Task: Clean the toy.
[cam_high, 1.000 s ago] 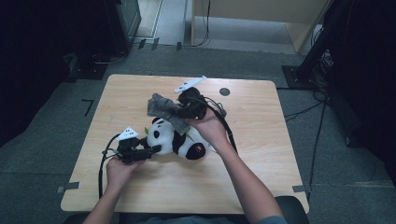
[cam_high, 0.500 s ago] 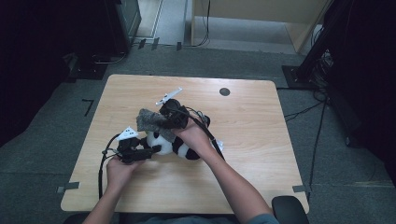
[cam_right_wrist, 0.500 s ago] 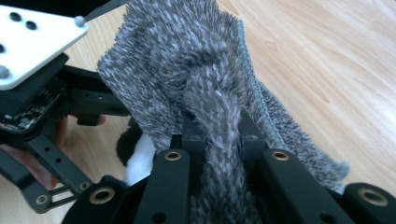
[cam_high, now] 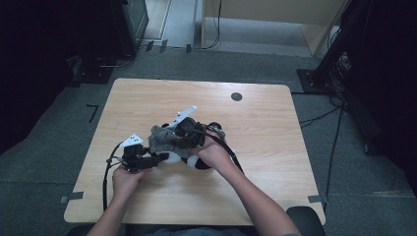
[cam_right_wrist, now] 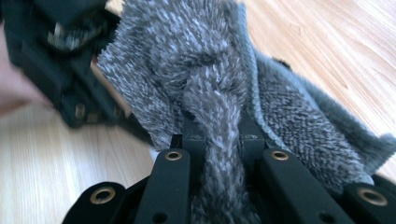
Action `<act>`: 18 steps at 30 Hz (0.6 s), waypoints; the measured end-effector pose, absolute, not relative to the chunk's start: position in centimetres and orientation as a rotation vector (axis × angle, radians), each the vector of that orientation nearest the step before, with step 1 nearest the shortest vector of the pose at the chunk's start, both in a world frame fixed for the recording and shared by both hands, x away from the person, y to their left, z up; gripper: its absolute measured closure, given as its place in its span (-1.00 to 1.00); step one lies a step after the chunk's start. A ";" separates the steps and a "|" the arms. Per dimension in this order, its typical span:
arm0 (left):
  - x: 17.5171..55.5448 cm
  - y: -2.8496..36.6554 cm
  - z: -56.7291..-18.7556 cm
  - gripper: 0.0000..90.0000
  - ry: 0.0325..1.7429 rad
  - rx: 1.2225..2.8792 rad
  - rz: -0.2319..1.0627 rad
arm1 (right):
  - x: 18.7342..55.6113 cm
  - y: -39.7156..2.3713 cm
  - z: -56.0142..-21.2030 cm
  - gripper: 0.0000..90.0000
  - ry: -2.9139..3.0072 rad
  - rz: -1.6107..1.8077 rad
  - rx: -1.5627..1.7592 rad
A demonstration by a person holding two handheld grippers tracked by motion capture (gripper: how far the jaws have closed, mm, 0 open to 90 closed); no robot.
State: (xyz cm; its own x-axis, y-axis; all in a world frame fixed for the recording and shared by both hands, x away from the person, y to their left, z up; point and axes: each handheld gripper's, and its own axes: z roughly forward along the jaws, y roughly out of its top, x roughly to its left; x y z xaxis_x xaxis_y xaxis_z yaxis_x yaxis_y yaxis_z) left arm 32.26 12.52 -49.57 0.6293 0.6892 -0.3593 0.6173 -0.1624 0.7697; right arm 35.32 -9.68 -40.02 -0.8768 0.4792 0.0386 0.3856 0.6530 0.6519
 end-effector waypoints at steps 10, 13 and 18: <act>31.9 12.0 -49.0 -0.04 1.034 1.896 0.139 | 33.7 -11.9 -40.9 0.77 2.765 0.987 0.636; 31.8 12.0 -49.0 0.00 1.018 1.913 0.145 | 33.4 -12.5 -40.7 0.77 2.780 0.996 0.640; 31.9 12.1 -49.0 0.01 1.015 1.910 0.140 | 33.1 -13.9 -40.4 0.77 2.781 1.038 0.673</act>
